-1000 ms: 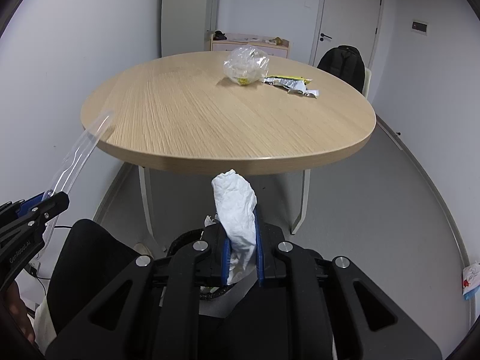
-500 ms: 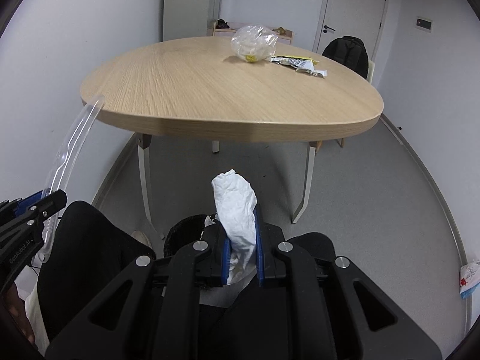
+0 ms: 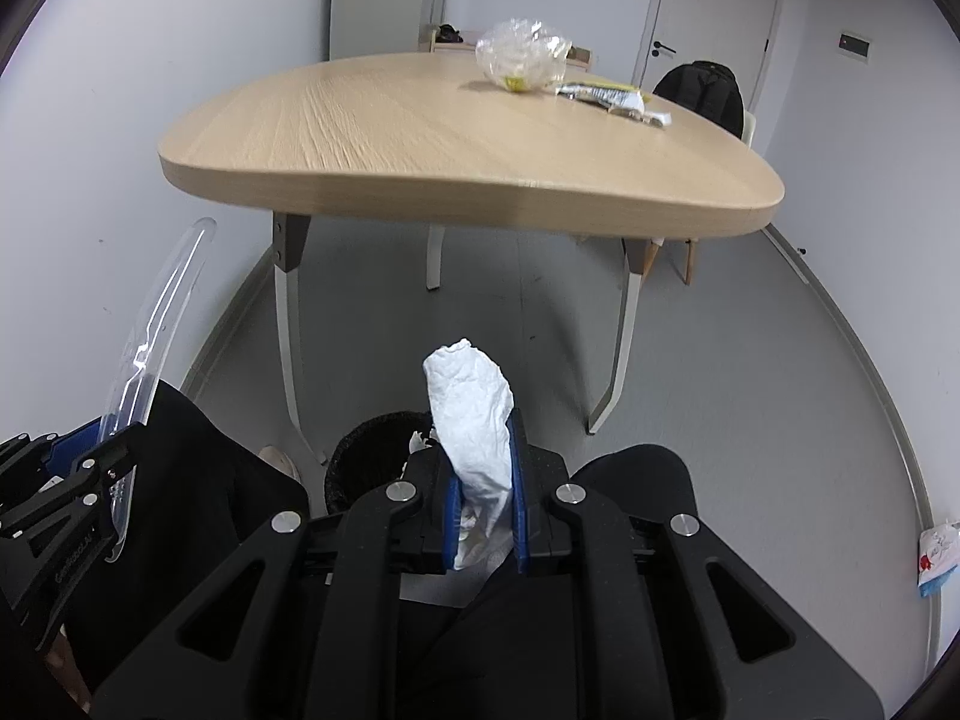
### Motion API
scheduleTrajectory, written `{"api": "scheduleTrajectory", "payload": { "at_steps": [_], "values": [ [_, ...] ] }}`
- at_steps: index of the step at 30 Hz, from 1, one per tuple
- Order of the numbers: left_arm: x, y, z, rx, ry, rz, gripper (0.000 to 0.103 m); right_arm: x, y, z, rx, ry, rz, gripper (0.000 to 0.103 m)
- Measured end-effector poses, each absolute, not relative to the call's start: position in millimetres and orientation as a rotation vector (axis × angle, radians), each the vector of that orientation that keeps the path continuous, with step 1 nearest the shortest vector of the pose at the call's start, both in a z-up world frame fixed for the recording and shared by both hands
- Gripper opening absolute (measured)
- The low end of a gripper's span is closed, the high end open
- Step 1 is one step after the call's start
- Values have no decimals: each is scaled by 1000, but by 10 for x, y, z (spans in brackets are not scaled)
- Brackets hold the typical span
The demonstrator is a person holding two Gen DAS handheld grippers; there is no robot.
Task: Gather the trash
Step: 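Carry the plastic tube and tissue down over the trash bin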
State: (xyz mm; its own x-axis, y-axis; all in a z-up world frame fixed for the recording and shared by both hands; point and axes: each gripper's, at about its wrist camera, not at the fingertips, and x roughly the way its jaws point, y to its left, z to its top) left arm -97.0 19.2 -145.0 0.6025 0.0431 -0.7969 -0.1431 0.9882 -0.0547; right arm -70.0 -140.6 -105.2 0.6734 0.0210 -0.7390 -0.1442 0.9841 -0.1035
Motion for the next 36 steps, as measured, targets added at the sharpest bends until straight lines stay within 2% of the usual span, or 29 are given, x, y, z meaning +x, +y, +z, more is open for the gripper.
{"api": "scheduleTrajectory", "payload": {
  "at_steps": [18, 36],
  "values": [
    [-352, 272, -2292, -124, 971, 130, 24, -113, -1345, -2021, -114, 924, 47, 12],
    [444, 265, -2842, -103, 1049, 138, 24, 519, -1222, -2522, -135, 1018, 35, 12]
  ]
}}
